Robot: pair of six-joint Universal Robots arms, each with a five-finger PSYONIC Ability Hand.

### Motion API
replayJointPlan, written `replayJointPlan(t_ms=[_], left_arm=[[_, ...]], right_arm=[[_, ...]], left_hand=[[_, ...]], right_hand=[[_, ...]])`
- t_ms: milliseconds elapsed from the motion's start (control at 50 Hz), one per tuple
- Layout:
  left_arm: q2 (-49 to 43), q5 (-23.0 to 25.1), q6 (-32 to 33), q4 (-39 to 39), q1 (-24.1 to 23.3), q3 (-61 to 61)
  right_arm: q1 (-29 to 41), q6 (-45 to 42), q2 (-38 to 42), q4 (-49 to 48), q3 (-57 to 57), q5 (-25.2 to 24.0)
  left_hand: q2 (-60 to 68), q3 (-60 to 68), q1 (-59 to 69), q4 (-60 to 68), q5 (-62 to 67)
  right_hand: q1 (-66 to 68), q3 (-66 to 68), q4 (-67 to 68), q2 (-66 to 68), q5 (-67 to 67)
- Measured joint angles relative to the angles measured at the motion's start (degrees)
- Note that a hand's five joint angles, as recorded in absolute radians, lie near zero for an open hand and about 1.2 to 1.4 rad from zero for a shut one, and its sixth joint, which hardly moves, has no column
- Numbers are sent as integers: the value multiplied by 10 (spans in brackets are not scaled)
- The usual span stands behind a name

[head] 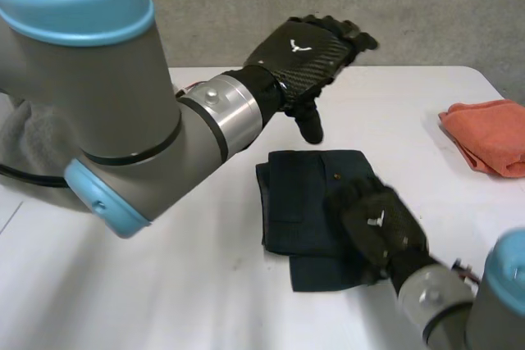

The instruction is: Fold the laundry.

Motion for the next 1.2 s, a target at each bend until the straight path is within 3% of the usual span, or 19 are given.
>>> replayJointPlan(t_ms=[140, 260, 380, 420, 460, 500, 520, 560, 660, 780, 980, 1100, 1200], left_arm=[[3, 81, -17, -30, 8, 2], [1, 89, -34, -35, 8, -2], [0, 85, -39, -33, 8, -12], [0, 84, -39, -33, 8, -16], [-1, 83, -39, -32, 8, -21], [0, 83, -38, -32, 8, -23], [0, 83, -38, -32, 8, -23], [1, 83, -38, -32, 8, -24], [7, 83, -38, -31, 8, -22], [24, 83, -38, -20, 8, -16], [58, 83, -57, 21, 9, -1], [62, 83, -82, 30, 11, -2], [57, 84, -89, 31, 13, -10]], right_arm=[[10, 5, 33, -152, 53, 13], [10, 6, 110, -247, 24, 29], [9, 7, 180, -267, -25, 36], [7, 7, 191, -268, -40, 38], [5, 10, 197, -269, -57, 39], [4, 13, 198, -269, -65, 38], [2, 15, 197, -269, -69, 37], [-4, 27, 193, -268, -84, 30], [-20, 64, 179, -262, -115, 18], [-67, 129, 155, -241, -168, -5], [-250, 215, 107, -183, -337, -119], [-357, 261, 171, -155, -451, -149], [-417, 272, 289, -137, -537, -172]], left_hand=[[0, 0, 0, 0, 0], [0, 0, 0, 0, 0], [0, 0, 0, 0, 0], [0, 0, 0, 0, 0], [0, 0, 0, 0, 0], [0, 0, 0, 0, 0], [0, 0, 0, 0, 0], [0, 0, 0, 0, 0], [0, 0, 0, 0, 0], [0, 0, 0, 0, 0], [0, 0, 0, 0, 0], [0, 0, 0, 0, 0], [0, 0, 0, 0, 0]], right_hand=[[0, 0, 0, 0, 0], [0, 0, 0, 0, 0], [0, 0, 0, 0, 0], [104, 109, 108, 109, 94], [295, 342, 339, 353, 244], [337, 412, 409, 426, 292], [409, 507, 505, 522, 379], [438, 553, 559, 557, 467], [445, 555, 563, 557, 500], [468, 555, 565, 557, 505], [495, 561, 567, 557, 524], [495, 561, 567, 557, 540], [495, 561, 568, 557, 541]])
